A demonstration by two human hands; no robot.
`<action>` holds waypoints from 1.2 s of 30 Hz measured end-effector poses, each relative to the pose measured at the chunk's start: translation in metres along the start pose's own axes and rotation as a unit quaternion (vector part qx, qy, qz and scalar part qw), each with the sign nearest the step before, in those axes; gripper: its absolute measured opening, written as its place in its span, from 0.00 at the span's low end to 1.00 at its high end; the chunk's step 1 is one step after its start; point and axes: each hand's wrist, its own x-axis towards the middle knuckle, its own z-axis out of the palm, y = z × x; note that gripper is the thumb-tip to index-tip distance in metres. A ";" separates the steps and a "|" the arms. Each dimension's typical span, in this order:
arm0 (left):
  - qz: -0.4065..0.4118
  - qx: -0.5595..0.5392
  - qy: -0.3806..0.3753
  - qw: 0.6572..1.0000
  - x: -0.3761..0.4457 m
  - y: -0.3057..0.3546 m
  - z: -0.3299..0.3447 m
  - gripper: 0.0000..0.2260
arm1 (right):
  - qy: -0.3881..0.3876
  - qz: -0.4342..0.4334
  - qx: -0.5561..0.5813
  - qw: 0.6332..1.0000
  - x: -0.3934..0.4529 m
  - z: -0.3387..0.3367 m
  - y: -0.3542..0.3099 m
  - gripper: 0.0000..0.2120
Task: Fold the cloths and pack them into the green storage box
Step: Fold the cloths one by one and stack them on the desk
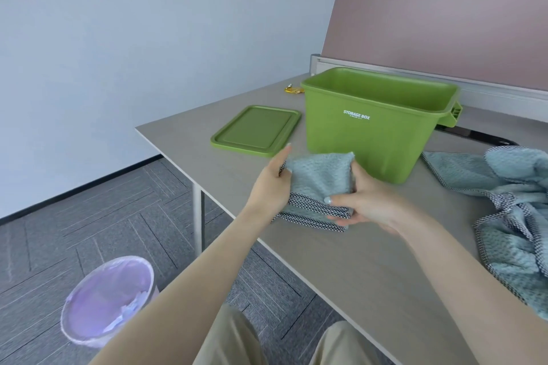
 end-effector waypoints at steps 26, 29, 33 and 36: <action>0.134 0.293 -0.022 0.946 0.013 0.003 0.021 0.20 | 0.259 -0.247 -0.354 0.864 0.011 0.020 0.011 0.18; 0.145 0.359 -0.128 0.913 0.018 -0.004 0.031 0.22 | 0.188 -0.186 -0.422 0.867 0.023 0.029 0.020 0.20; 0.112 0.456 -0.192 0.862 0.018 -0.018 0.032 0.24 | 0.153 -0.075 -0.446 0.879 0.026 0.024 0.035 0.26; 0.101 0.468 -0.213 0.852 0.017 -0.013 0.031 0.28 | 0.162 -0.045 -0.436 0.884 0.024 0.027 0.039 0.32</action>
